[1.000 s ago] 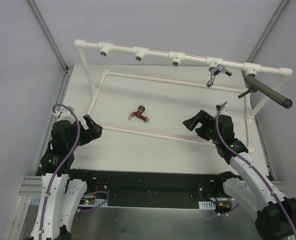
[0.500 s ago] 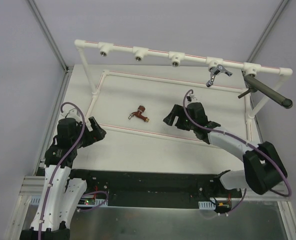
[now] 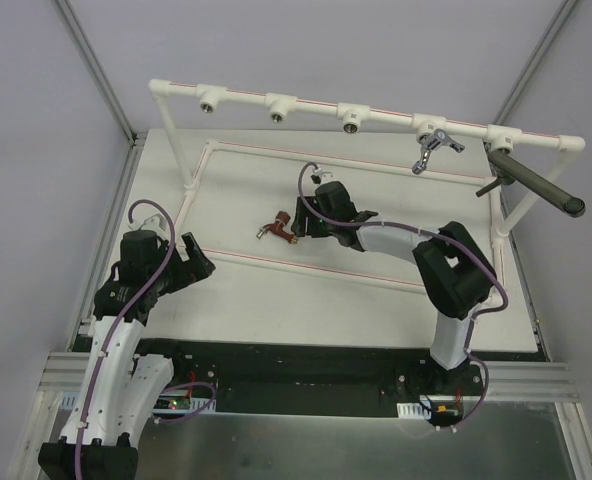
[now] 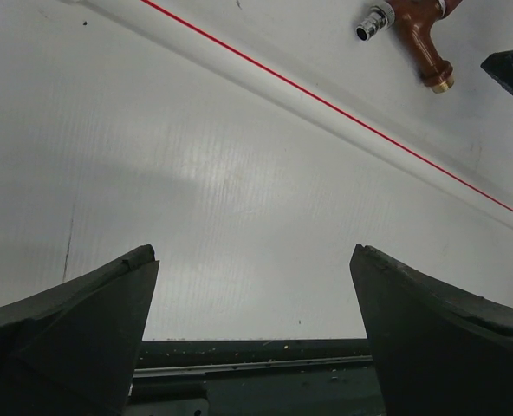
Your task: Install the water faucets
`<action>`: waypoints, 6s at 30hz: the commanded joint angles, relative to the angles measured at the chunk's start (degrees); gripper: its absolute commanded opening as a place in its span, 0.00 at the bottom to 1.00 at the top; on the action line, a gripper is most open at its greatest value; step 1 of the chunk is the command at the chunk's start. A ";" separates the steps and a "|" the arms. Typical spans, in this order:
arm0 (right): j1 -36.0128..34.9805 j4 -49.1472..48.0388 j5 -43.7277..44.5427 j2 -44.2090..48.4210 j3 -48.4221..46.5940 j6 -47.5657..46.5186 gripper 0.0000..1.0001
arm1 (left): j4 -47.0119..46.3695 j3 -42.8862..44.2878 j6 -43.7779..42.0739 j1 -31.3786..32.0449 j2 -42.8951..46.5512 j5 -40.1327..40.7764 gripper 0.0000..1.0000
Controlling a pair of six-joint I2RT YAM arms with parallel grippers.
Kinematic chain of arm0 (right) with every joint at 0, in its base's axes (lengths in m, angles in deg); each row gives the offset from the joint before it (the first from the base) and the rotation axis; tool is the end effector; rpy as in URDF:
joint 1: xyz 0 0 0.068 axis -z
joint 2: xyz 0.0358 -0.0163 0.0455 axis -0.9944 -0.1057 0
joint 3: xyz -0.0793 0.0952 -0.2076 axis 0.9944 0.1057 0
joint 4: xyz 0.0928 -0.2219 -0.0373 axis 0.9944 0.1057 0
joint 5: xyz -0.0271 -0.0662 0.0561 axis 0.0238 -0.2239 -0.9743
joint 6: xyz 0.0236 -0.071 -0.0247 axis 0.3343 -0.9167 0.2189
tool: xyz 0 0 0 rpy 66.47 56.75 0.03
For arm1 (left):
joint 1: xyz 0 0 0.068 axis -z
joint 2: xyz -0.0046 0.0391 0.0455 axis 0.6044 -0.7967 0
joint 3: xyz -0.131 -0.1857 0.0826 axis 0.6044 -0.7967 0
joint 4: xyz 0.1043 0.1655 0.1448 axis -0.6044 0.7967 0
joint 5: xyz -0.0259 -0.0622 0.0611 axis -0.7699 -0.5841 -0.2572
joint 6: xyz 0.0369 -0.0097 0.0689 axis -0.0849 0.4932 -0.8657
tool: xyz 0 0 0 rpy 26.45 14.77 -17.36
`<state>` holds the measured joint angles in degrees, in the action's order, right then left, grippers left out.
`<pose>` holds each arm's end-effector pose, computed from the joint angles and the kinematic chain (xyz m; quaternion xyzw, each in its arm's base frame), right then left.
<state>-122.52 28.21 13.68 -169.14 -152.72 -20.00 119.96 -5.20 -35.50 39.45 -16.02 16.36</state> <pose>0.3230 0.2576 0.1616 -0.1847 0.8532 0.2162 0.4372 0.1705 -0.0184 0.2383 -0.1445 0.8778 -0.1856 0.4174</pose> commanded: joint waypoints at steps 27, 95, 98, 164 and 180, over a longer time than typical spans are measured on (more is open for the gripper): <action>-10.19 11.44 7.33 -9.53 -11.87 -26.34 0.02 | -0.71 1.40 -0.03 0.20 -0.82 -5.62 0.99; -21.44 18.01 0.56 31.98 -6.50 -32.41 0.20 | -21.80 22.41 23.87 11.36 -26.93 -41.50 0.00; -20.57 24.33 0.56 31.27 -10.10 -31.54 0.47 | -21.98 21.45 25.80 11.27 -24.12 -35.70 0.00; 26.11 57.84 -16.93 -2.65 -71.19 -53.50 0.96 | -50.54 24.87 30.03 0.64 -23.93 3.52 0.00; 17.15 58.20 -8.15 4.55 -64.26 -46.48 0.21 | -55.54 32.25 32.75 0.20 -32.19 6.50 0.00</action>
<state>-102.87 87.42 -1.18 -168.44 -220.21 -83.82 71.04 23.43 -3.88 40.43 -46.92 21.03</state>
